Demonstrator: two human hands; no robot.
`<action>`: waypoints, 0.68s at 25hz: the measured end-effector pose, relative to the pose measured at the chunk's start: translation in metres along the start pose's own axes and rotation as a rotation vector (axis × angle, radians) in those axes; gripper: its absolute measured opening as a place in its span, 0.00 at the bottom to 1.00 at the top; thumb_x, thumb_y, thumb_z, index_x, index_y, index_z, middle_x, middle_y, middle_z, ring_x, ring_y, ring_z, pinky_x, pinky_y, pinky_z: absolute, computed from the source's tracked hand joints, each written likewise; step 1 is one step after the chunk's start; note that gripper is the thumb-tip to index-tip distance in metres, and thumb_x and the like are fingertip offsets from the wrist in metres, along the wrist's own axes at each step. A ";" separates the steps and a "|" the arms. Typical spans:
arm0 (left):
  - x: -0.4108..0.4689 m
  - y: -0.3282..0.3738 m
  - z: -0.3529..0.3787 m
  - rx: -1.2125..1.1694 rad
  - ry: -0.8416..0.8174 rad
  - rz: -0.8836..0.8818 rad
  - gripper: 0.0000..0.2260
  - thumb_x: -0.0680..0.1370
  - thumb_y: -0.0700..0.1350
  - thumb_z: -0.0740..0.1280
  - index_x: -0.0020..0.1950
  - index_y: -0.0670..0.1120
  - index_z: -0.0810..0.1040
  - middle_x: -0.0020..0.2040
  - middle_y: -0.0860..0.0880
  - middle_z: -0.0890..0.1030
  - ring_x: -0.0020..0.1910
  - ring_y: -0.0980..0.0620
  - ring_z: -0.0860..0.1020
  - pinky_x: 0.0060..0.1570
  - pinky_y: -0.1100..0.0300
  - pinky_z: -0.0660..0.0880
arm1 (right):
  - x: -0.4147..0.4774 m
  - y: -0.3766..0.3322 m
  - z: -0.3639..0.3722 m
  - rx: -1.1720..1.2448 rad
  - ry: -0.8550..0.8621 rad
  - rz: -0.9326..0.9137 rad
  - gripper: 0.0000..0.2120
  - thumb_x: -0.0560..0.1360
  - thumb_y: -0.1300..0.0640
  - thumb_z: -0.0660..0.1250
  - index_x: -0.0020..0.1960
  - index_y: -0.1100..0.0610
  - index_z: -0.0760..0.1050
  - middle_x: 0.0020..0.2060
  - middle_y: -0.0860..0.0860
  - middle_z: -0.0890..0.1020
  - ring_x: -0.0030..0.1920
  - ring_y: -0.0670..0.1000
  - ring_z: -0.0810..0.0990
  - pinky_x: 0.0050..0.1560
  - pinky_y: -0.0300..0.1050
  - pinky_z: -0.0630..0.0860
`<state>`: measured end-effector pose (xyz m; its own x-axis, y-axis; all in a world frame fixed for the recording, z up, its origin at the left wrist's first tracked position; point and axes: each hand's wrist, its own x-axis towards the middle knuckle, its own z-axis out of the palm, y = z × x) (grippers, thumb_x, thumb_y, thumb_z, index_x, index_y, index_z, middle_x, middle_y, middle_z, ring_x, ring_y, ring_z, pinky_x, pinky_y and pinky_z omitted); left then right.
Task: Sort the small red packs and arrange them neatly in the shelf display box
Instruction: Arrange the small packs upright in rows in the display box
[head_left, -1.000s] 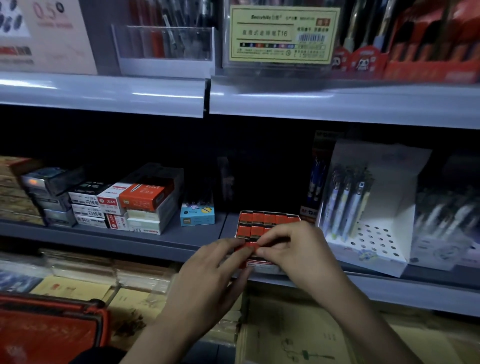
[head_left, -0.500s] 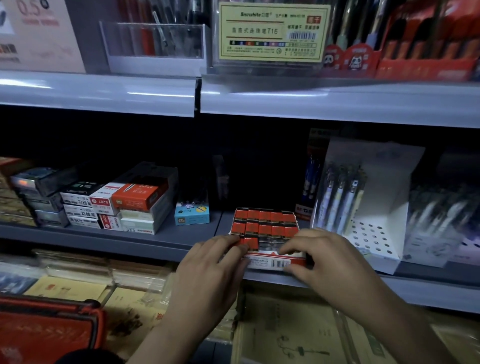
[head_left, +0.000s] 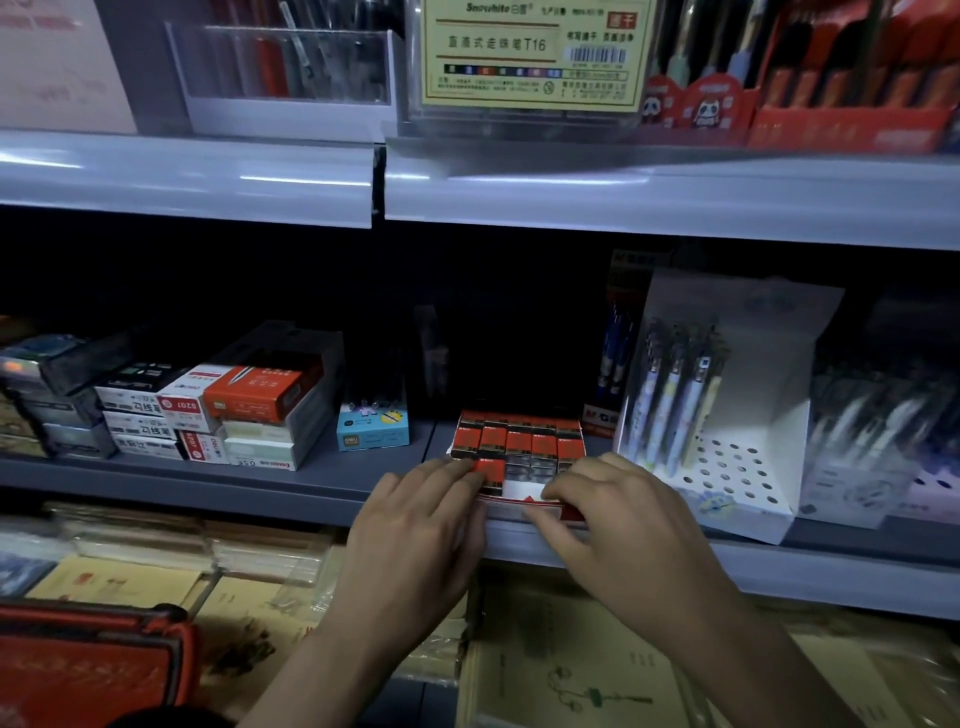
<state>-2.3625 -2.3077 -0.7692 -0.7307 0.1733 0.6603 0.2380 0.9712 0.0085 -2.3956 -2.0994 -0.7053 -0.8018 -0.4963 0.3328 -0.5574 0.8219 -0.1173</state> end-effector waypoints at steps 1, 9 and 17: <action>0.000 0.000 -0.001 0.013 -0.013 0.015 0.18 0.81 0.51 0.65 0.70 0.48 0.79 0.65 0.49 0.82 0.63 0.48 0.80 0.55 0.53 0.74 | 0.000 0.000 0.002 -0.001 0.037 0.029 0.16 0.81 0.40 0.60 0.51 0.48 0.82 0.44 0.43 0.81 0.48 0.47 0.77 0.50 0.45 0.76; -0.004 0.001 0.001 0.051 -0.015 0.058 0.20 0.81 0.52 0.64 0.72 0.48 0.78 0.67 0.49 0.81 0.66 0.48 0.77 0.62 0.52 0.74 | 0.021 -0.008 0.021 -0.072 -0.006 0.101 0.32 0.79 0.43 0.38 0.54 0.53 0.80 0.48 0.47 0.81 0.53 0.50 0.70 0.59 0.49 0.72; 0.000 0.003 -0.007 0.015 0.012 0.021 0.18 0.80 0.52 0.65 0.66 0.46 0.82 0.62 0.50 0.83 0.59 0.50 0.81 0.52 0.54 0.75 | -0.001 -0.004 0.016 0.023 -0.004 0.095 0.29 0.82 0.39 0.45 0.65 0.52 0.78 0.57 0.48 0.79 0.62 0.50 0.71 0.65 0.49 0.71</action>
<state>-2.3575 -2.3063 -0.7640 -0.7177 0.1917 0.6695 0.2433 0.9698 -0.0169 -2.3960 -2.1071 -0.7205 -0.8523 -0.4173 0.3153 -0.4833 0.8588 -0.1698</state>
